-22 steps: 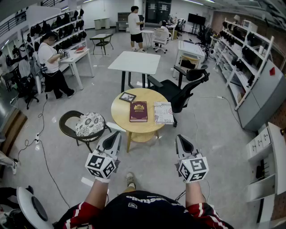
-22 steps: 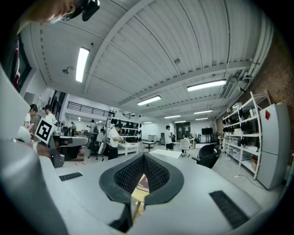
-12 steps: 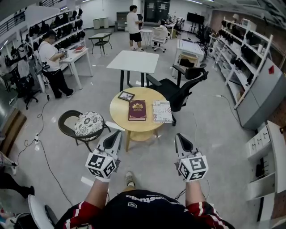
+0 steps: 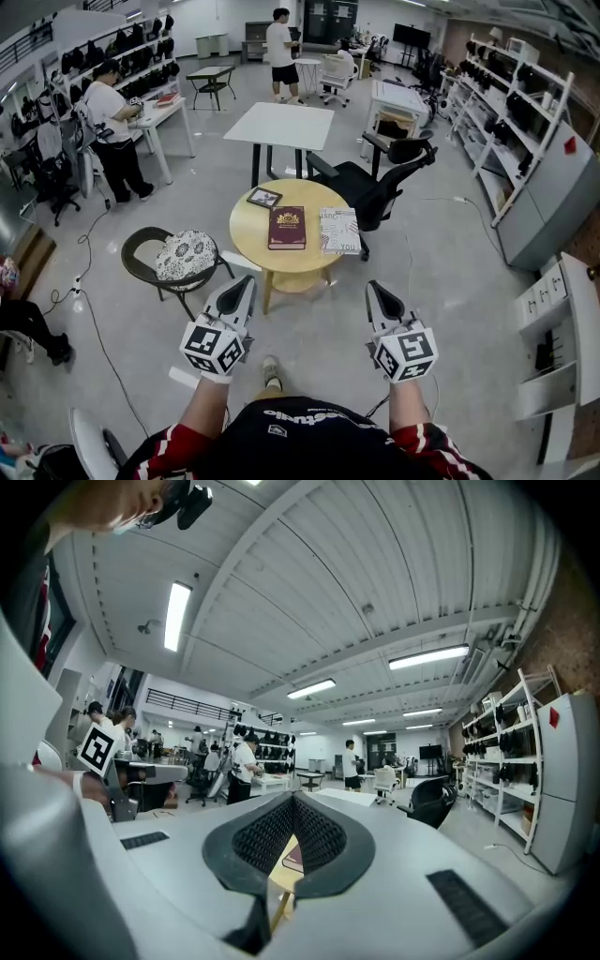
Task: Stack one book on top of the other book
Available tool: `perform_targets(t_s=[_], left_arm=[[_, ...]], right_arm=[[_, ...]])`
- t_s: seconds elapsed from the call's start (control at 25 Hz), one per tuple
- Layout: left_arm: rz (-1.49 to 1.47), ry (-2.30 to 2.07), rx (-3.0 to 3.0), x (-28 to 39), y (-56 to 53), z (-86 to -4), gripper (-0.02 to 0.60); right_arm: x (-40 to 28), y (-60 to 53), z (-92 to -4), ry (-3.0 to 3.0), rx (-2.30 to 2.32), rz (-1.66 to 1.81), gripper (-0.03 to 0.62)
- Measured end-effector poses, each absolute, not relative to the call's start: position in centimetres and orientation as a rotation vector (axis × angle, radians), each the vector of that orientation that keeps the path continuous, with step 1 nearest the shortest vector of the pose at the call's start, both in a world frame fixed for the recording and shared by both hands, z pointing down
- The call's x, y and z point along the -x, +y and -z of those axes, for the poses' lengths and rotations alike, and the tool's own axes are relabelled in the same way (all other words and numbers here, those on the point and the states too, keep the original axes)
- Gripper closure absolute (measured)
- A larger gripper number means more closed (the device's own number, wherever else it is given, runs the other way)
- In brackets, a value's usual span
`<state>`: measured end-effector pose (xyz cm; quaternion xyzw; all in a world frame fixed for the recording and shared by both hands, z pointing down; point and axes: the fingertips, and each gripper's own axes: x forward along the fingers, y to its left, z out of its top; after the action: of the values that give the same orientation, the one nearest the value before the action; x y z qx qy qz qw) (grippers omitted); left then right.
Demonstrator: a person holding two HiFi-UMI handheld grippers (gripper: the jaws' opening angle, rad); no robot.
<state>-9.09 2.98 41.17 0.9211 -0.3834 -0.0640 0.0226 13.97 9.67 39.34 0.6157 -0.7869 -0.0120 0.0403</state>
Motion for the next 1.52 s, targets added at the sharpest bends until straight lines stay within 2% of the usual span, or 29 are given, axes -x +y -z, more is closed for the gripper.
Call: perform_targets(t_s=[0.76,1.52], left_arm=[[0.176,-1.221,-2.822,9.7,-0.1,-41.2,0.566],[0.179,-1.048,-2.886,4.4,-13.3,-40.7,0.566]], right_arm=[[-13.5,6.0,-38.8,-2.491,-1.845,-0.001,0.568],[-18.5,-3.9,-38.2,-2.334,-1.989,-0.002,0.568]])
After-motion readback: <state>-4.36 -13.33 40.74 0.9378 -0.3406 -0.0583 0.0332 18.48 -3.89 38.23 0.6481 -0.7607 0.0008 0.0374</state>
